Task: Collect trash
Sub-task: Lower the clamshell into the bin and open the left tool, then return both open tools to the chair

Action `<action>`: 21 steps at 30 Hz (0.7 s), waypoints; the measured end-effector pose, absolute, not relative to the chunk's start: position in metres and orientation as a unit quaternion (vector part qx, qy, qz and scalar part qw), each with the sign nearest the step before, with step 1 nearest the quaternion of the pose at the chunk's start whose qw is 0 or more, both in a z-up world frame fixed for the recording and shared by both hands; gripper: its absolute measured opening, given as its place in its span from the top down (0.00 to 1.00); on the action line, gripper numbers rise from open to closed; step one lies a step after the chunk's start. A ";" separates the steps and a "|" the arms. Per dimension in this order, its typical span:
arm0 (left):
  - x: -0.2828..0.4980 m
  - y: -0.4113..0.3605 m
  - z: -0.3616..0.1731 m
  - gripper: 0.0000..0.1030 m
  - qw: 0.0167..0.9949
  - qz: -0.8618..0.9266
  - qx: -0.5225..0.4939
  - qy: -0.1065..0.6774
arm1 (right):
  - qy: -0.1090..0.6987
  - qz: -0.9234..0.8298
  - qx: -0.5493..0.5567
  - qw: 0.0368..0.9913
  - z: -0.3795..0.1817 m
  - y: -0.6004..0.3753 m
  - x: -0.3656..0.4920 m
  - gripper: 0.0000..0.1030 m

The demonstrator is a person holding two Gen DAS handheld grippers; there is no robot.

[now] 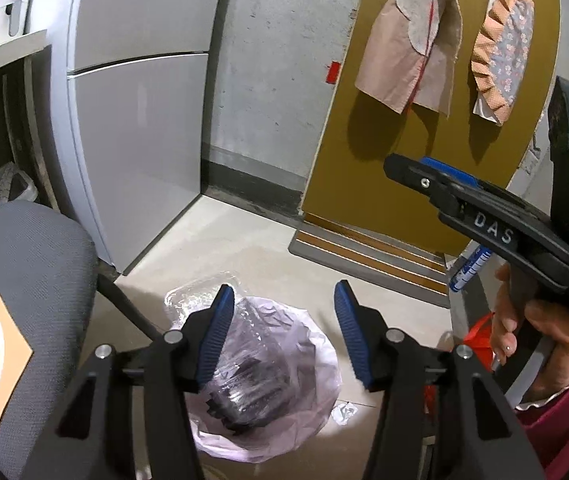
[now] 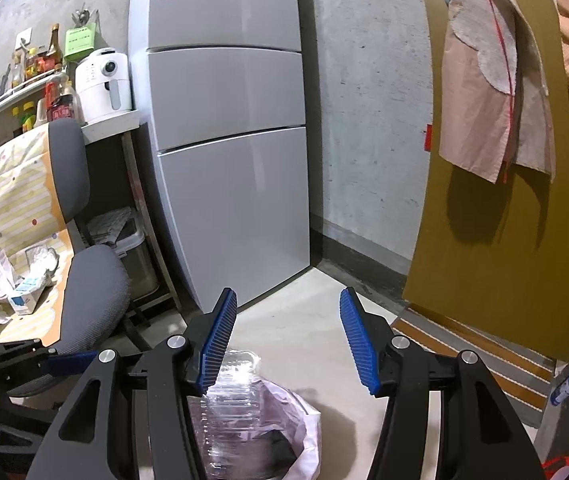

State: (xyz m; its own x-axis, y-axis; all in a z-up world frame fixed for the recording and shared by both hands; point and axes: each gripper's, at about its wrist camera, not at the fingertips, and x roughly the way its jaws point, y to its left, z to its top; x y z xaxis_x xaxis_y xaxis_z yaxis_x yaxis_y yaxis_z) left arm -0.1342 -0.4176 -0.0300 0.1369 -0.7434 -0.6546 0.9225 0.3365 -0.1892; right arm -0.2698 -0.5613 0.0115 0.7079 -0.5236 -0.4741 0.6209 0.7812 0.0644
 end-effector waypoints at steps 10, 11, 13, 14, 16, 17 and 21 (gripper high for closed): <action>-0.103 -0.368 -0.020 0.44 0.799 -0.481 0.128 0.337 | 0.224 -0.287 0.117 0.924 0.011 -0.551 -0.259 0.46; -0.101 -0.362 -0.020 0.44 0.804 -0.472 0.128 0.339 | 0.226 -0.280 0.117 0.926 0.011 -0.548 -0.255 0.46; -0.096 -0.343 -0.021 0.44 0.815 -0.450 0.126 0.342 | 0.233 -0.264 0.117 0.929 0.008 -0.540 -0.247 0.46; -0.094 -0.337 -0.022 0.44 0.819 -0.441 0.125 0.344 | 0.235 -0.257 0.117 0.930 0.007 -0.535 -0.243 0.46; -0.088 -0.317 -0.024 0.43 0.830 -0.417 0.120 0.350 | 0.244 -0.235 0.118 0.933 0.003 -0.524 -0.232 0.46; -0.086 -0.309 -0.025 0.43 0.834 -0.408 0.118 0.352 | 0.249 -0.225 0.117 0.935 0.001 -0.518 -0.227 0.46; -0.077 -0.277 -0.027 0.42 0.849 -0.373 0.106 0.360 | 0.264 -0.181 0.114 0.941 -0.007 -0.490 -0.203 0.46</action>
